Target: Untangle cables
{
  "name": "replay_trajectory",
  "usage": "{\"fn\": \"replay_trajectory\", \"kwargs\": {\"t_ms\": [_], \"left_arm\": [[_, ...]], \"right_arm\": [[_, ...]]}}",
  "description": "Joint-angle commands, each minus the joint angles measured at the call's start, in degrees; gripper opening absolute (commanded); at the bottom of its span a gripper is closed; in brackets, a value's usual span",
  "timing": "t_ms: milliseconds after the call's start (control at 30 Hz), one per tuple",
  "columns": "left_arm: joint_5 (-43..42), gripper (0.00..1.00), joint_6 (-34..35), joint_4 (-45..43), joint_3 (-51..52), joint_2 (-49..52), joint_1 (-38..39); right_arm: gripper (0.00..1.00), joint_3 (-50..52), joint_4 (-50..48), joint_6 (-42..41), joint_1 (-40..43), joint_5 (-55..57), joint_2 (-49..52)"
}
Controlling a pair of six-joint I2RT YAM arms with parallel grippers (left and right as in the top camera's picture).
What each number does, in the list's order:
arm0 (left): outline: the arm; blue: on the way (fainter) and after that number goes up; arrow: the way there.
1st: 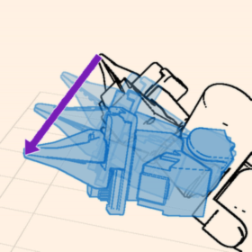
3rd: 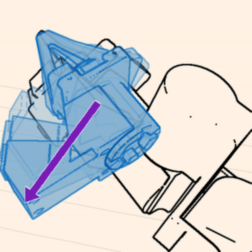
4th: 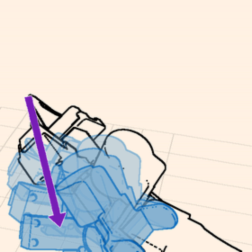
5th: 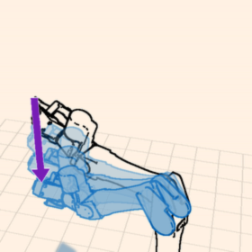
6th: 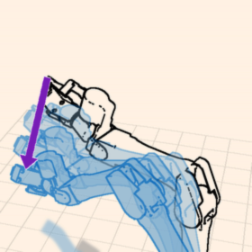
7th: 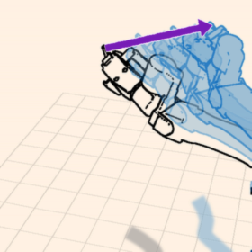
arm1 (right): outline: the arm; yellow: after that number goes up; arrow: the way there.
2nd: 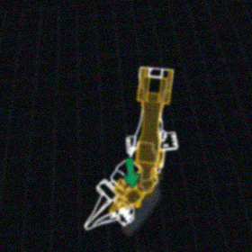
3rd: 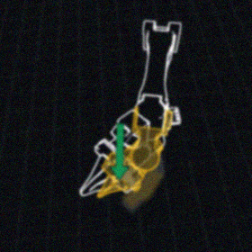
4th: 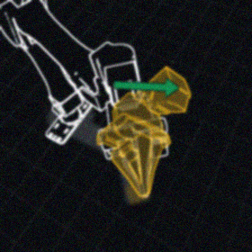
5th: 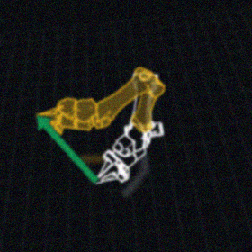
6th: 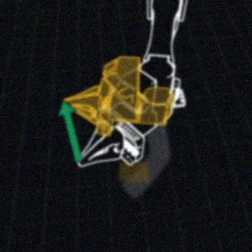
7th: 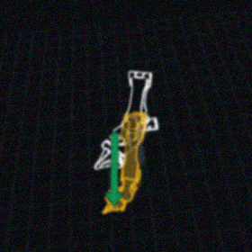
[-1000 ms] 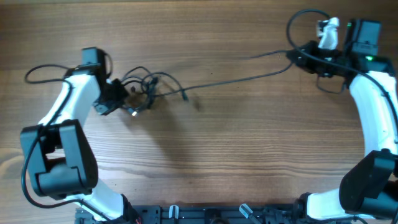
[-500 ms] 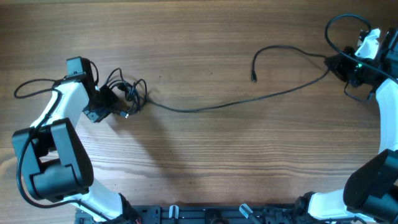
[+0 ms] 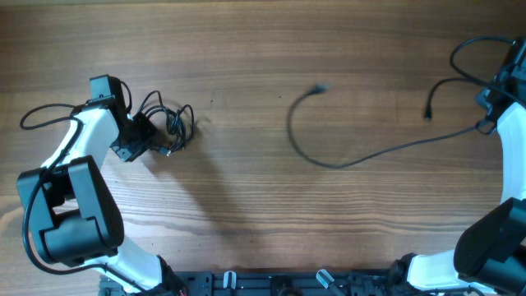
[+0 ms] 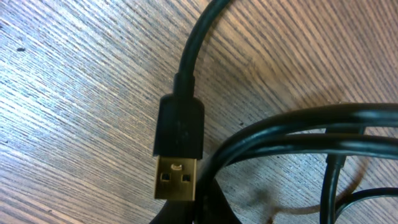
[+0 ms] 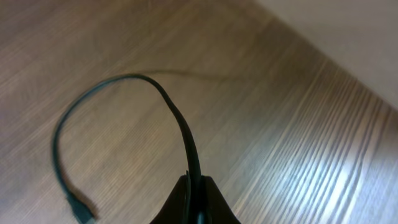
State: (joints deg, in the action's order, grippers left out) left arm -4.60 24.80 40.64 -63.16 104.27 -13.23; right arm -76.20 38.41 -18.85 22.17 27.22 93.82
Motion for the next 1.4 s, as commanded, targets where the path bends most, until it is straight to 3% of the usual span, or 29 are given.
{"fn": "replay_trajectory", "kwargs": {"t_ms": [0, 67, 100, 133, 267, 433, 467, 767, 933, 1133, 1367], "left_arm": [[-0.8, 0.04, 0.9, -0.2, 0.4, 0.7, 0.4], [-0.8, 0.04, 0.9, -0.2, 0.4, 0.7, 0.4], [-0.9, 0.04, 0.9, -0.5, 0.4, 0.7, 0.4], [-1.0, 0.04, 0.9, -0.6, 0.4, 0.7, 0.4], [-1.2, 0.04, 0.9, -0.6, 0.4, 0.7, 0.4], [-1.2, 0.04, 0.9, -0.7, 0.4, 0.7, 0.4], [-1.2, 0.04, 0.9, -0.7, 0.4, 0.7, 0.4], [-1.2, 0.06, 0.9, -0.7, 0.4, 0.7, 0.4], [-1.2, 0.06, 0.9, -0.7, 0.4, 0.7, 0.4], [-1.2, 0.06, 0.9, -0.6, 0.4, 0.7, 0.4], [-1.2, 0.06, 1.0, -0.6, 0.4, 0.7, 0.4]], "right_arm": [[0.06, 0.2, -4.0, 3.6, -0.1, -8.0, -1.4], [0.06, 0.2, -5.2, 10.4, -0.1, -24.0, -1.4], [0.11, 0.2, -5.3, 15.0, -0.1, -40.3, -1.2], [0.17, 0.2, -4.9, 15.4, -0.2, -46.2, -1.1], [0.31, 0.2, -1.2, 15.9, -1.4, -50.7, 0.2], [0.93, 0.2, -0.2, 18.5, -3.5, -52.0, 2.4], [1.0, 0.2, -0.2, 18.9, -4.1, -52.2, 2.8], [1.0, 0.2, 0.3, 23.2, -12.0, -57.5, 8.3], [0.98, 0.2, 0.7, 23.4, -21.9, -58.6, 11.3], [0.96, 0.2, 0.9, 23.3, -36.9, -52.1, 14.8], [0.9, 0.2, 0.6, 23.1, -49.7, -33.0, 18.9]]}}
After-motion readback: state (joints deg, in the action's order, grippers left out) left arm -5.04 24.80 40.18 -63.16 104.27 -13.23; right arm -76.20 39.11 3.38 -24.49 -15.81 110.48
